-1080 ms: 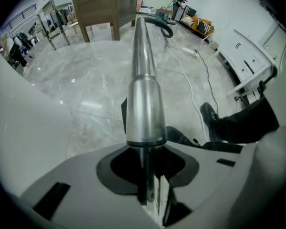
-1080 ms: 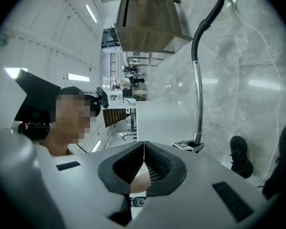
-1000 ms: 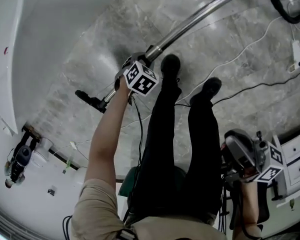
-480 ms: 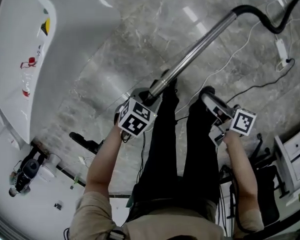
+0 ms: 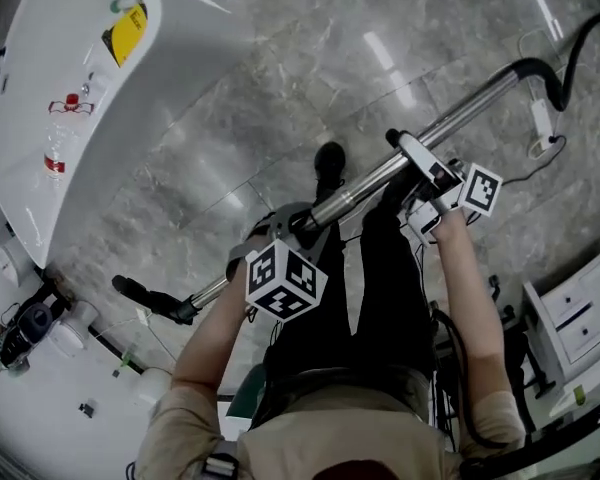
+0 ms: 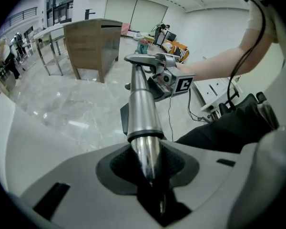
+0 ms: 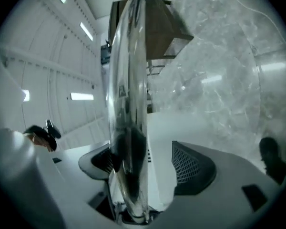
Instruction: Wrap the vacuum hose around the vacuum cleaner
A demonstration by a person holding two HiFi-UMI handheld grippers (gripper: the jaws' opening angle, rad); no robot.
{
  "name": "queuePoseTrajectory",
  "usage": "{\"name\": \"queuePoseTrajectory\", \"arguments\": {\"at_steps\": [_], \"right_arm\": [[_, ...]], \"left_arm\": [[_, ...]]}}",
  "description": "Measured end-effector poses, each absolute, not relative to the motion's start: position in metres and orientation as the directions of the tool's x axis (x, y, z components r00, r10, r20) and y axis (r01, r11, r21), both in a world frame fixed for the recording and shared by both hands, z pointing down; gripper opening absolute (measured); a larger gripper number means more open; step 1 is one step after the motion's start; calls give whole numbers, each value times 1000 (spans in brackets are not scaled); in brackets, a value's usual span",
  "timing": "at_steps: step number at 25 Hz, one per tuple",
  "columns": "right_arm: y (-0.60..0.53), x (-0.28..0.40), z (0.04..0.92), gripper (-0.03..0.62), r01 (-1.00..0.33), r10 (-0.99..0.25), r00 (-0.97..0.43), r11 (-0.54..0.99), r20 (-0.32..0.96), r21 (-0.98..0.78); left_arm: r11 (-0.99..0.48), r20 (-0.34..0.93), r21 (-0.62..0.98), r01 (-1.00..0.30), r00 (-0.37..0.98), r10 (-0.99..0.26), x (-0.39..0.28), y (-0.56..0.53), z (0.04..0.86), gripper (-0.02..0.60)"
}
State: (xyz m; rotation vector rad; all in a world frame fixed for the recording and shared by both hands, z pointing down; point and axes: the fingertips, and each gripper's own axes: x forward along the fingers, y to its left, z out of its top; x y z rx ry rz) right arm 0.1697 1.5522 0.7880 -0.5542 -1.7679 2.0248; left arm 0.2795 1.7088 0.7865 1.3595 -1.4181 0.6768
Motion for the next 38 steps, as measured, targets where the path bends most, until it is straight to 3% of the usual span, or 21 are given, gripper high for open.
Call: {"name": "queuePoseTrajectory", "arguments": {"at_steps": [2, 5, 10, 15, 23, 29, 38], "right_arm": [[1550, 166, 766, 341, -22, 466, -882, -195, -73, -981], [1554, 169, 734, 115, -41, 445, -896, -99, -7, -994], [1565, 170, 667, 114, -46, 403, -915, -16, 36, -999], [1572, 155, 586, 95, -9, 428, -902, 108, 54, -994], [1506, 145, 475, 83, 110, 349, -937, 344, 18, -932], [1482, 152, 424, 81, 171, 335, -942, 540, 24, -824], [1367, 191, 406, 74, 19, 174, -974, 691, 142, -722]], "left_arm": [[197, 921, 223, -955, 141, -363, 284, 1717, 771, 118], [171, 929, 182, -968, 112, -353, 293, 1725, 749, 118], [101, 918, 115, -988, 67, -390, 284, 1739, 696, 117], [10, 897, -78, -997, -75, -435, 249, 1744, 644, 110], [28, 725, -325, -945, -268, -634, 216, 1664, 581, 106], [58, 653, -310, -949, -257, -713, 220, 1613, 575, 106], [-76, 671, -287, -955, -144, -728, 254, 1505, 578, 138]]}}
